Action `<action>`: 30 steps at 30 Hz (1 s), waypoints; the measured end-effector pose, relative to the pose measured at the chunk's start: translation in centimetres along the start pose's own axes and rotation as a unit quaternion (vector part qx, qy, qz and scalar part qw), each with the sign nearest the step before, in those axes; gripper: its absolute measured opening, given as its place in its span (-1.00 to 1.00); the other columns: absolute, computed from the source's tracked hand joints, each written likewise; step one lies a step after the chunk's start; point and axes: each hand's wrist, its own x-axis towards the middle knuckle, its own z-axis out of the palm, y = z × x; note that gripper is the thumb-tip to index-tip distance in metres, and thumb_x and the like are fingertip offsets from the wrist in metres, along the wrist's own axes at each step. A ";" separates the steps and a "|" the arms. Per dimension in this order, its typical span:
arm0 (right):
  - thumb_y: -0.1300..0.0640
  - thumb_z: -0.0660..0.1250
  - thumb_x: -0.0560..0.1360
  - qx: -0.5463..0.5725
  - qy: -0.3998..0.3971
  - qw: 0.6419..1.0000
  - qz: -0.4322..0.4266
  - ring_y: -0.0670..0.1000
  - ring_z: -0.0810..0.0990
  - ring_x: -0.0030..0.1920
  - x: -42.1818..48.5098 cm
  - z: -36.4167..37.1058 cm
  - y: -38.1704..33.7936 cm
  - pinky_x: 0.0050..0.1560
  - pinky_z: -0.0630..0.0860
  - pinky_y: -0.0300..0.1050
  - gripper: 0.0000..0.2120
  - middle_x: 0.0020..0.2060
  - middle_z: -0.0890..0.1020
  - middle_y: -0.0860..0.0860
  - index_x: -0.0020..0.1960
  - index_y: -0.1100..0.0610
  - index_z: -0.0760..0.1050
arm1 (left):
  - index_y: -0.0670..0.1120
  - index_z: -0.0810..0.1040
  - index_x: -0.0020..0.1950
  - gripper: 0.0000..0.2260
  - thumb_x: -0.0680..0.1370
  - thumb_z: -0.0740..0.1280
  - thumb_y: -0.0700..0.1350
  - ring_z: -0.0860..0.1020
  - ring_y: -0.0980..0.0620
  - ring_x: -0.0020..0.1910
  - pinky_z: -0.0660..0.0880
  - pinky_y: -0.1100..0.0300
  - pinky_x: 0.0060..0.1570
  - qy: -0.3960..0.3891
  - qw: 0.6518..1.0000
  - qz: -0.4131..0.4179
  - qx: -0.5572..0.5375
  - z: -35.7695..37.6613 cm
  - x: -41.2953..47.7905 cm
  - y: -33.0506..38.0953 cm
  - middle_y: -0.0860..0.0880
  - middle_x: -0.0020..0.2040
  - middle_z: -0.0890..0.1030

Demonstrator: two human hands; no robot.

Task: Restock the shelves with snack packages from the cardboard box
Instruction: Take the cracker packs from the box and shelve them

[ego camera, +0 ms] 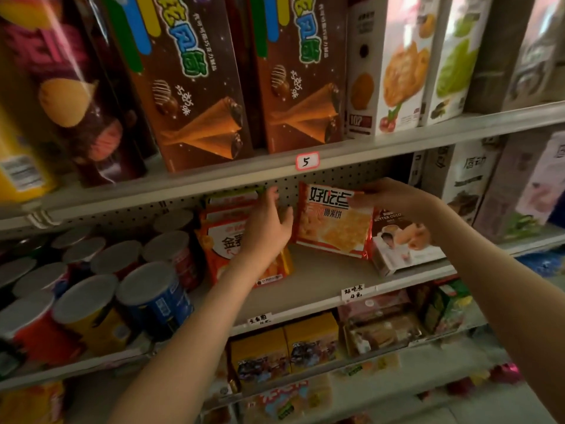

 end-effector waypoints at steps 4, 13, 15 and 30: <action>0.10 0.38 0.47 -0.027 0.047 0.998 -0.008 0.09 0.61 0.08 2.0 -0.1 0.3 0.09 0.57 0.05 -0.63 0.08 0.63 0.01 0.26 0.11 0.50 | -0.16 0.16 0.49 -0.35 0.51 0.31 0.08 0.26 -0.13 0.43 0.19 -0.03 0.42 0.041 0.978 0.046 0.198 0.9 0.7 -0.8 -0.15 0.44 0.30; 0.08 0.41 0.43 -0.121 0.036 0.992 -0.010 0.03 0.58 0.07 7.8 2.8 0.1 0.05 0.58 -0.08 -0.60 0.10 0.59 0.04 0.24 0.14 0.47 | -0.08 0.26 0.44 -0.50 0.53 0.23 0.02 0.18 -0.13 0.44 -0.09 -0.14 0.46 -0.059 0.935 0.046 0.346 3.0 1.6 -0.8 -0.11 0.41 0.29; 0.10 0.42 0.43 -0.123 0.027 0.992 -0.025 0.03 0.56 0.12 8.8 3.1 0.2 0.14 0.54 -0.07 -0.59 0.14 0.58 0.06 0.25 0.14 0.46 | -0.08 0.29 0.43 -0.56 0.55 0.20 -0.04 0.17 -0.11 0.46 -0.14 -0.15 0.45 -0.059 0.934 0.090 0.342 3.3 1.8 -0.2 -0.10 0.41 0.31; 0.27 0.40 0.33 -0.163 -0.010 0.985 -0.047 0.07 0.54 0.12 12.2 2.5 2.0 0.16 0.53 0.02 -0.55 0.10 0.57 0.08 0.20 0.10 0.45 | -0.10 0.53 0.24 -0.70 0.58 0.11 -0.15 0.30 -0.10 0.41 -0.39 -0.15 0.40 -0.190 0.835 0.072 0.511 8.0 3.5 1.3 -0.08 0.21 0.57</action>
